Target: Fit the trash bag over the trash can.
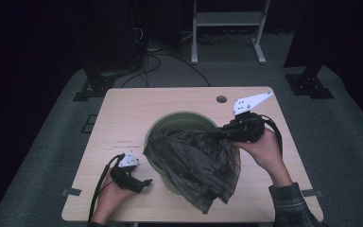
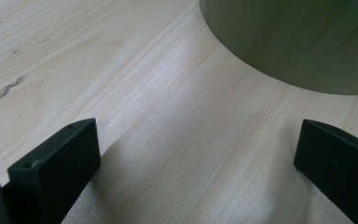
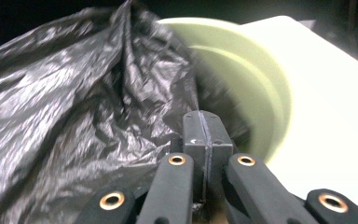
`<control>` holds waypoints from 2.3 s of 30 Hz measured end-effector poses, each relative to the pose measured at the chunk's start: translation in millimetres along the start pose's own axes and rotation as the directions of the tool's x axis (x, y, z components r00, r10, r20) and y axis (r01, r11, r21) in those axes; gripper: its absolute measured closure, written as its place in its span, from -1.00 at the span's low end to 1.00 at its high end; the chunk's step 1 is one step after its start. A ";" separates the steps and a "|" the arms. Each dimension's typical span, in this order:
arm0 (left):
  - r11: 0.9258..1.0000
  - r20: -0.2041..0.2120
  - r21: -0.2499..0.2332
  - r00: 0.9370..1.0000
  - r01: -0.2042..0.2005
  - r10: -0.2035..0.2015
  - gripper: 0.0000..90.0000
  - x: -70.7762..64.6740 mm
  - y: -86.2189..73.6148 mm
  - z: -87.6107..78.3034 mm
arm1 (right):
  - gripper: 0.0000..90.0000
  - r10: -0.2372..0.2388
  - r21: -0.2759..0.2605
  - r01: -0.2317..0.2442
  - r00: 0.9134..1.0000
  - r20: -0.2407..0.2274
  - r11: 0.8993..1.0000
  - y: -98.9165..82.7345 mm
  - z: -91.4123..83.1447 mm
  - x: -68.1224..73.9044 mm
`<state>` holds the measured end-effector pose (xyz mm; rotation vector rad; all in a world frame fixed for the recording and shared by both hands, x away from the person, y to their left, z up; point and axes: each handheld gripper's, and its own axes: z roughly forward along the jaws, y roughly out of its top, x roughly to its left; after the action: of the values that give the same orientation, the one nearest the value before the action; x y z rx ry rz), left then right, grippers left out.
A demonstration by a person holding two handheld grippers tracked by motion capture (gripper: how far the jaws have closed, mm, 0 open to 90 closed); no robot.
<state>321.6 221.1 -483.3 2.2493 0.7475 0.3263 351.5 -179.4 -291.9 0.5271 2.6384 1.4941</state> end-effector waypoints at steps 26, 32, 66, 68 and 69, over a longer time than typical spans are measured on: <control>1.000 0.000 0.000 1.000 0.000 0.000 -1.00 -0.1 0.0 0.0 | 0.15 0.064 -0.125 -0.039 0.977 0.202 0.991 -1.7 -39.7 -32.9; 1.000 -0.001 0.000 1.000 0.000 0.000 -1.00 -0.1 0.0 0.0 | 0.10 0.088 -0.151 -0.057 0.973 0.212 0.987 -22.0 -65.9 -19.3; 1.000 0.065 -0.015 0.998 -0.004 0.005 -1.00 0.2 6.9 -13.4 | 0.99 0.143 -0.142 -0.111 0.959 0.243 0.984 -41.9 -48.4 -28.8; 0.999 0.094 -0.035 0.996 0.005 -0.001 -1.00 0.1 9.9 -19.6 | 1.00 0.149 -0.144 -0.117 0.959 0.242 0.983 -38.4 -46.2 -32.8; 0.999 0.098 -0.037 0.995 0.000 0.004 -1.00 0.0 11.4 -22.2 | 1.00 0.146 -0.145 -0.113 0.959 0.243 0.983 -35.4 -44.4 -35.2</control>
<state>316.7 227.2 -459.7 2.2141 0.6821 0.2268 365.5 -243.9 -302.2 0.8326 2.3358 1.5051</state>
